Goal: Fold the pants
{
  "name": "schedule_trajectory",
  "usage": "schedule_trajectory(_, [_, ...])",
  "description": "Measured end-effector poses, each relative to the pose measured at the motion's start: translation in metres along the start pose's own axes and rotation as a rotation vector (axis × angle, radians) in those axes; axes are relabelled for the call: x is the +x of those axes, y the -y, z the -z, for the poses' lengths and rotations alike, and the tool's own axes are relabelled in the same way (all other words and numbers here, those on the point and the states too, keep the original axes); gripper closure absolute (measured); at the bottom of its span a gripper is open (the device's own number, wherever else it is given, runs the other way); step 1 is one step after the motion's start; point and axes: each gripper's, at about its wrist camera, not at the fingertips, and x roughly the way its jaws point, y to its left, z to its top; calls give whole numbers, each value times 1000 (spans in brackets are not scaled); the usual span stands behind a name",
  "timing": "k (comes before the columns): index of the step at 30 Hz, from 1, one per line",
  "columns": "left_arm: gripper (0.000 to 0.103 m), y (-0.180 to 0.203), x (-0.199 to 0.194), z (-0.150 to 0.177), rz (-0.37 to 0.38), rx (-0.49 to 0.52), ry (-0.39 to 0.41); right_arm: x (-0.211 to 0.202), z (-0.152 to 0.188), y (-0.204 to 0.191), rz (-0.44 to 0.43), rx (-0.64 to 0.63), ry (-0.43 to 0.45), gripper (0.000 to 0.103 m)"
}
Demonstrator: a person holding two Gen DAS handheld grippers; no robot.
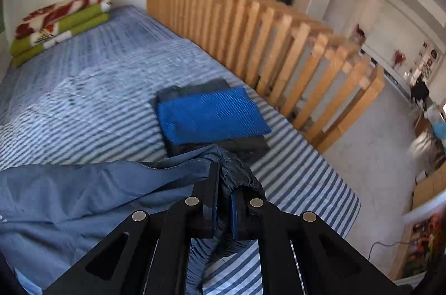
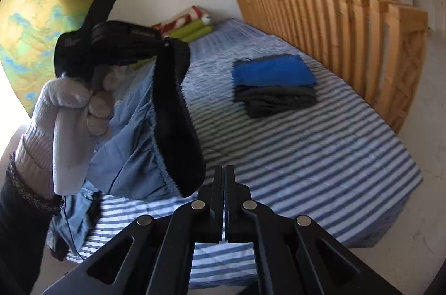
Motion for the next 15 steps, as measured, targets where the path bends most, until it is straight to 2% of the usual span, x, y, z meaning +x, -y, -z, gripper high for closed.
schedule_trajectory(2, [93, 26, 68, -11, -3, 31, -146, 15, 4, 26, 15, 21, -54, 99])
schedule_trajectory(3, [93, 29, 89, -11, -21, 42, -207, 21, 8, 36, 23, 32, -68, 99])
schedule_trajectory(5, [91, 25, 105, -11, -39, 43, -224, 42, 14, 51, 25, 48, -108, 97])
schedule_trajectory(6, [89, 17, 105, -14, -16, 38, -220, 53, 16, 57, 16, 65, -130, 90])
schedule_trajectory(8, [66, -4, 83, -9, 10, 51, -212, 68, 23, 65, -7, 103, -163, 83])
schedule_trajectory(9, [61, -20, 59, -4, -4, 61, -186, 76, 27, 66, -17, 115, -182, 83])
schedule_trajectory(10, [52, -32, 42, 3, -16, 77, -154, 89, 27, 65, -30, 121, -201, 83])
schedule_trajectory(13, [48, -92, -10, 29, -77, 36, -97, 121, 31, 58, -80, 109, -240, 82])
schedule_trajectory(15, [47, -138, -33, 52, -112, -14, -99, 140, 30, 41, -124, 81, -261, 74])
